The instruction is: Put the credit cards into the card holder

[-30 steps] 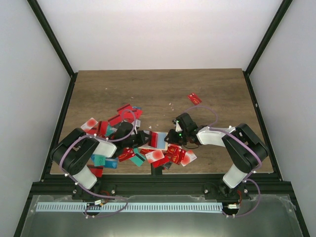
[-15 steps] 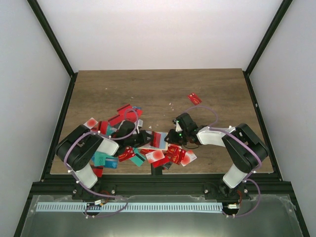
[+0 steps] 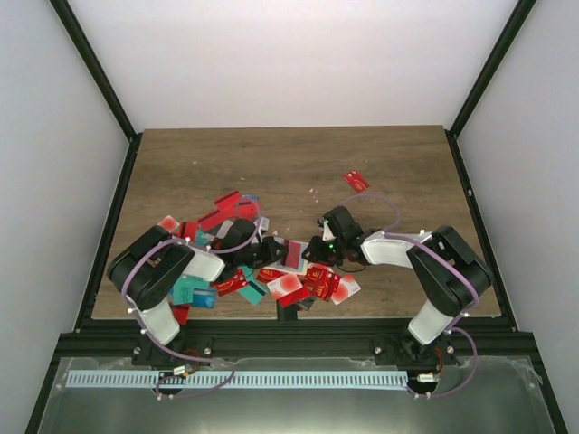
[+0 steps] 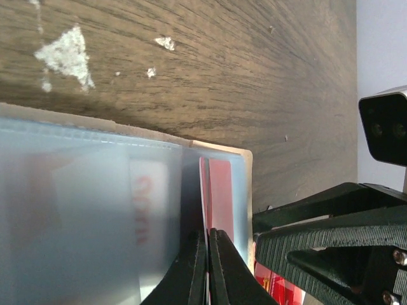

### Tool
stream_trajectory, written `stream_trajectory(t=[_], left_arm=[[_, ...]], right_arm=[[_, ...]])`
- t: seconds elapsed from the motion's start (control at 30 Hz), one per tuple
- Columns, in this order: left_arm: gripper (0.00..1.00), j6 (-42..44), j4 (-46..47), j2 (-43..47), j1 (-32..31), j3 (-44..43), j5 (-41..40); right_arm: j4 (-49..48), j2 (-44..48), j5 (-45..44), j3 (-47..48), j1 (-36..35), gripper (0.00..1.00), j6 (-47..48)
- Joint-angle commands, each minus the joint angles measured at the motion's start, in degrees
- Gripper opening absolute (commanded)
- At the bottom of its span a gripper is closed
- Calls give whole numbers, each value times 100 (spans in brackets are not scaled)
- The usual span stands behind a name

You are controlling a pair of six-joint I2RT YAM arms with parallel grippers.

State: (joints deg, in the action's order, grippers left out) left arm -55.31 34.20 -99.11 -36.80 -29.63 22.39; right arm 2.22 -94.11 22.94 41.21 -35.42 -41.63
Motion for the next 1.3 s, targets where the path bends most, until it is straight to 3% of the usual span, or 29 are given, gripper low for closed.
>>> stream_trajectory(t=[0.0, 0.17, 0.37, 0.57, 1.07, 1.13, 1.27], left_arm=[[4, 173, -362, -330, -156, -224, 166], [7, 337, -613, -298, -213, -303, 90], [18, 1009, -1992, 81, -214, -670, -364], [37, 1501, -3121, 387, -214, -1101, -769], [78, 2197, -4390, 656, -214, -1761, -1357], [79, 2288, -4559, 702, -214, -1829, -1527], [70, 2438, -5035, 771, -214, -2024, -1877]], right_arm=[[50, -110, 65, 85, 0, 26, 5], [47, -90, 77, 152, -1, 26, 72], [248, 54, -33, 251, 0, 26, 191], [421, 192, -226, 328, 15, 26, 285], [338, 149, -237, 325, 33, 26, 304], [302, 91, -219, 371, 39, 26, 306], [239, -30, -126, 452, 34, 26, 298]])
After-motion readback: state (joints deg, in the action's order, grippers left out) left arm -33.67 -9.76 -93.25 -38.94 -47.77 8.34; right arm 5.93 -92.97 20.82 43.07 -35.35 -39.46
